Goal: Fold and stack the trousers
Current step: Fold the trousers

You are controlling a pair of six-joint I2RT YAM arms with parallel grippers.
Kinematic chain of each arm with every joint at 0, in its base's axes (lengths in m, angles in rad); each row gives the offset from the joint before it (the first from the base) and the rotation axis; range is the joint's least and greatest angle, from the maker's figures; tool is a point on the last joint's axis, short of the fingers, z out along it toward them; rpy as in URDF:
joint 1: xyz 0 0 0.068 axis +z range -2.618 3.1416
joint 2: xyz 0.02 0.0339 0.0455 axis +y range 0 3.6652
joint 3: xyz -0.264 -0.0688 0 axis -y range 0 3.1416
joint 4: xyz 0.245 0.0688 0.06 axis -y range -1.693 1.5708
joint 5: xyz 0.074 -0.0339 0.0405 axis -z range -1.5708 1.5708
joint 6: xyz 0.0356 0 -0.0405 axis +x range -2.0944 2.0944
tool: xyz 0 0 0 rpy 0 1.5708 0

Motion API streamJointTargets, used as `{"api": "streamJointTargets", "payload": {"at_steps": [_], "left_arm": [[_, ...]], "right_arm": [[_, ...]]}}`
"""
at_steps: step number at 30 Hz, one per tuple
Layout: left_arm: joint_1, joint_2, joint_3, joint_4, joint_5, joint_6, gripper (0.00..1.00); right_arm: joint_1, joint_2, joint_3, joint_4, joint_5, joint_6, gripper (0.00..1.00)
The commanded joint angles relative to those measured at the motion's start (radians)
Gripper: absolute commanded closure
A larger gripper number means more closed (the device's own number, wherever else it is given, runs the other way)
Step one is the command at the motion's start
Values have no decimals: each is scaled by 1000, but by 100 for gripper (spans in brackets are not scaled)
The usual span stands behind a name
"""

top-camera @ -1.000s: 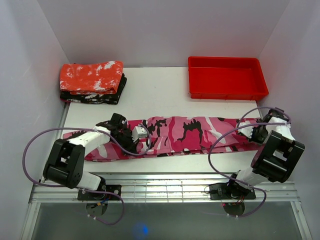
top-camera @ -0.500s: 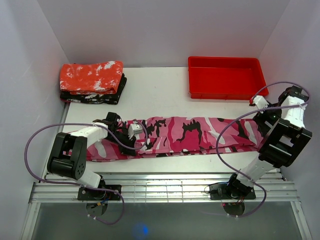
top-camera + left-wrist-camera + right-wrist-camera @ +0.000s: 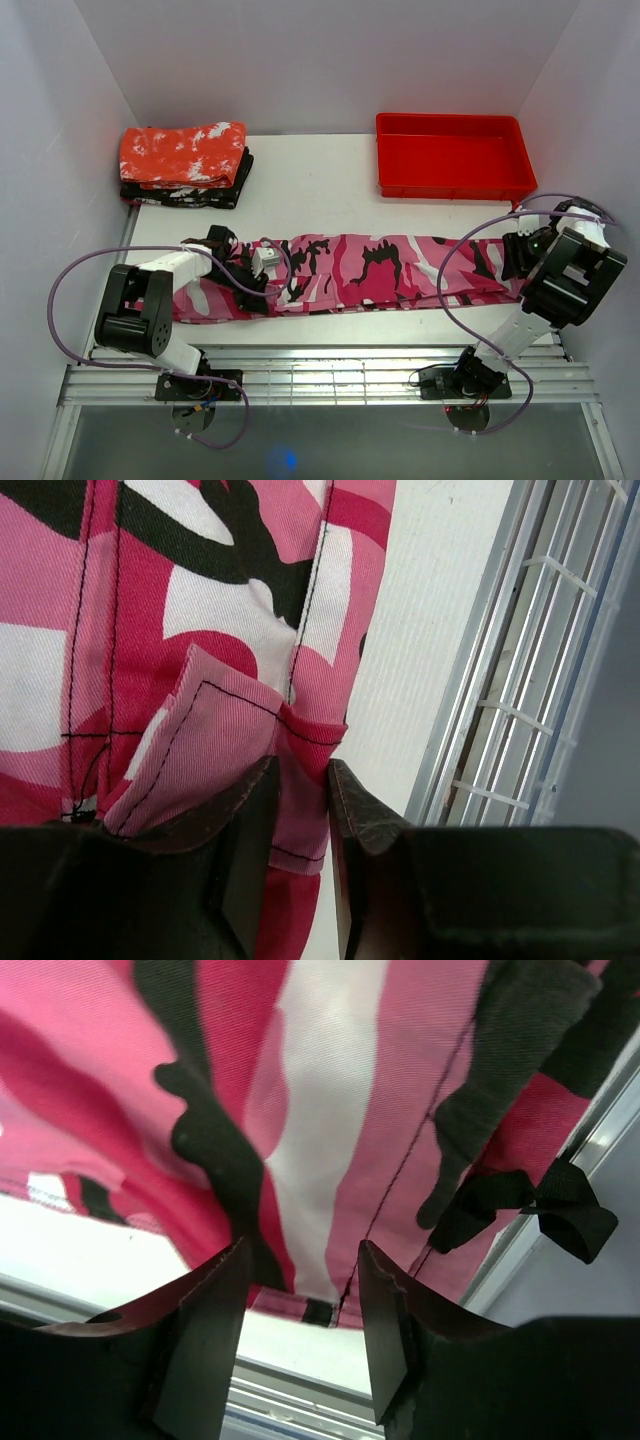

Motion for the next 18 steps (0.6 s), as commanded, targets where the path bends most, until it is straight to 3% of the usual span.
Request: {"api": "streamJointTargets", "payload": {"at_steps": [1,6,18], "left_arm": [[43,60,-87,-37,-441,72,59],[92,69,-84,-39,-458,92,59],[103,74,-47,-49,-440,97,57]], "right_arm": [[-4,14,-25,136,38,106,43],[-4,25,-19,151,13,130,39],[5,69,-30,165,31,156,46]]}}
